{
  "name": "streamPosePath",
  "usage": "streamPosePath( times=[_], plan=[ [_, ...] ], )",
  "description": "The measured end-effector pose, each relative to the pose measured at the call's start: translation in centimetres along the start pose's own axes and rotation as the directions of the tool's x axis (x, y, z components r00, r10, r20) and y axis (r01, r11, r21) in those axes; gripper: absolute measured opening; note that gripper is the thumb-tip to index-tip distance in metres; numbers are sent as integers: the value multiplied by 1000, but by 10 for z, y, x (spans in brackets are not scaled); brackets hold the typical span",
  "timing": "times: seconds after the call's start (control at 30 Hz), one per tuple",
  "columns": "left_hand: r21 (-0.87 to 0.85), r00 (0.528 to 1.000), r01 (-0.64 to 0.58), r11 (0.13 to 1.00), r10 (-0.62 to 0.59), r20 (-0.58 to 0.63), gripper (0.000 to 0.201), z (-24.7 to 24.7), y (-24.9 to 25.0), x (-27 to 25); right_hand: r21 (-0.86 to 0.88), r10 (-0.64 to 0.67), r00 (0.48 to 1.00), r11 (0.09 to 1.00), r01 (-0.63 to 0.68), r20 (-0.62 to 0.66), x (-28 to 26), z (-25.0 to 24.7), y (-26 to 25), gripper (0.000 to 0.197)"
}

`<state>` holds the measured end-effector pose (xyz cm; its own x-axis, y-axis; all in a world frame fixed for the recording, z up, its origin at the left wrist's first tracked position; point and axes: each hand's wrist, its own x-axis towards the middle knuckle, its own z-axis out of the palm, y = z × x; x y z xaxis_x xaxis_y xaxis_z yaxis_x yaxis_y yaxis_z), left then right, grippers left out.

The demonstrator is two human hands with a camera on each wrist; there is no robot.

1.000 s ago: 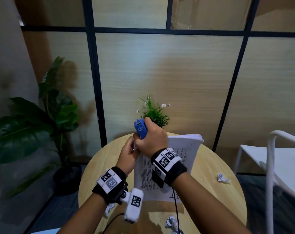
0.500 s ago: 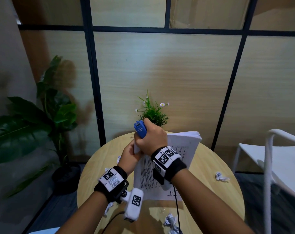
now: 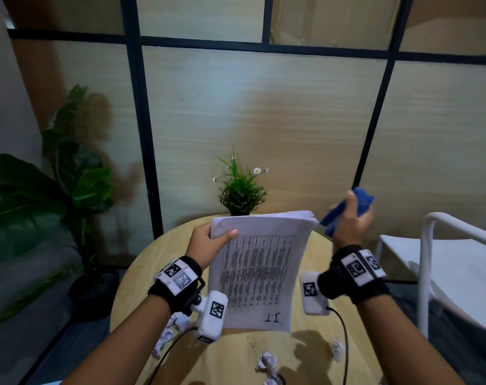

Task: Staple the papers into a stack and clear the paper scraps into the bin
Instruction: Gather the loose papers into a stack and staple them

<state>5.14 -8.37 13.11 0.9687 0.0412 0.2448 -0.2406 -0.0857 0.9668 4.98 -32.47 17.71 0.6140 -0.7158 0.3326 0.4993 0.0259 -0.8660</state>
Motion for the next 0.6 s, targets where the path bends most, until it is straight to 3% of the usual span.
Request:
streamPosePath(
  times=[0.1,0.2,0.3,0.4,0.5,0.53,0.6],
  plan=[
    [-6,999,17,1000,-17,-43,9,4,-2,7,-91,119,993,989,-121,-21,10,-38,36,30],
    [-12,996,31,999,-32,-86,8,7,-4,13,-313,256,965,923,-225,60,-1,-62,80,20],
    [-7,993,32,999,-33,-117,12,7,-3,19,-652,447,878,719,-240,170,-20,-78,122,32],
    [-14,992,7,1000,-9,-124,15,5,0,23,-919,652,710,394,-18,266,-39,-89,157,48],
    [-27,990,-31,999,27,-136,17,3,2,25,-940,785,542,145,309,299,-55,-93,179,48],
    [-30,988,-47,998,42,-146,17,2,2,26,-921,803,514,106,374,301,-60,-94,184,46],
    [-35,983,-79,996,72,-166,18,0,5,27,-905,807,513,61,421,293,-69,-96,189,48]
  ],
)
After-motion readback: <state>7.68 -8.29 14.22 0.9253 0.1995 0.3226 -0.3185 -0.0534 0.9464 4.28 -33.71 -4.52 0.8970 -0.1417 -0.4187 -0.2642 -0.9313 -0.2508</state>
